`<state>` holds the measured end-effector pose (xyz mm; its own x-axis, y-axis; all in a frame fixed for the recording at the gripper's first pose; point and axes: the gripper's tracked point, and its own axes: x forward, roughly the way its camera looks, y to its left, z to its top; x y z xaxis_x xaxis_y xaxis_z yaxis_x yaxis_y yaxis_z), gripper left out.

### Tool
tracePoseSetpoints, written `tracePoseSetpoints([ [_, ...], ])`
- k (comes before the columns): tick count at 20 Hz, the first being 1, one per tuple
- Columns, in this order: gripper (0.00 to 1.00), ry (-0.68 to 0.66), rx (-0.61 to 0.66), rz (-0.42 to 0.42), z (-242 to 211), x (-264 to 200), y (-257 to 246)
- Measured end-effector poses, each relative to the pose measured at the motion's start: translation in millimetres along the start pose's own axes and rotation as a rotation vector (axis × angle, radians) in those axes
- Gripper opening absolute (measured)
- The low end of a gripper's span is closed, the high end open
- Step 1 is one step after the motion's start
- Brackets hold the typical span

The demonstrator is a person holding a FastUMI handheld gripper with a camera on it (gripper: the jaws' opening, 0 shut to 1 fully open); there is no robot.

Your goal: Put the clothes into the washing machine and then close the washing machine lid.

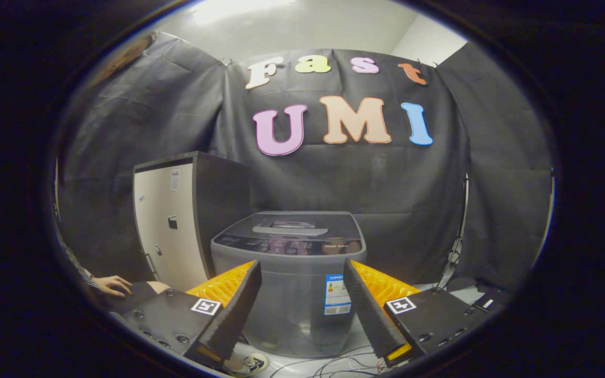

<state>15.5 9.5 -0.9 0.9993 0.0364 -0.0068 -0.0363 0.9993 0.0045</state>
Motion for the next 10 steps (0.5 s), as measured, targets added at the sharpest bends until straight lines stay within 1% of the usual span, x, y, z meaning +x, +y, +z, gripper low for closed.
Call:
tracePoseSetpoints([
  [10,0.98,0.001,0.000,0.000,0.0,0.4,-0.2],
])
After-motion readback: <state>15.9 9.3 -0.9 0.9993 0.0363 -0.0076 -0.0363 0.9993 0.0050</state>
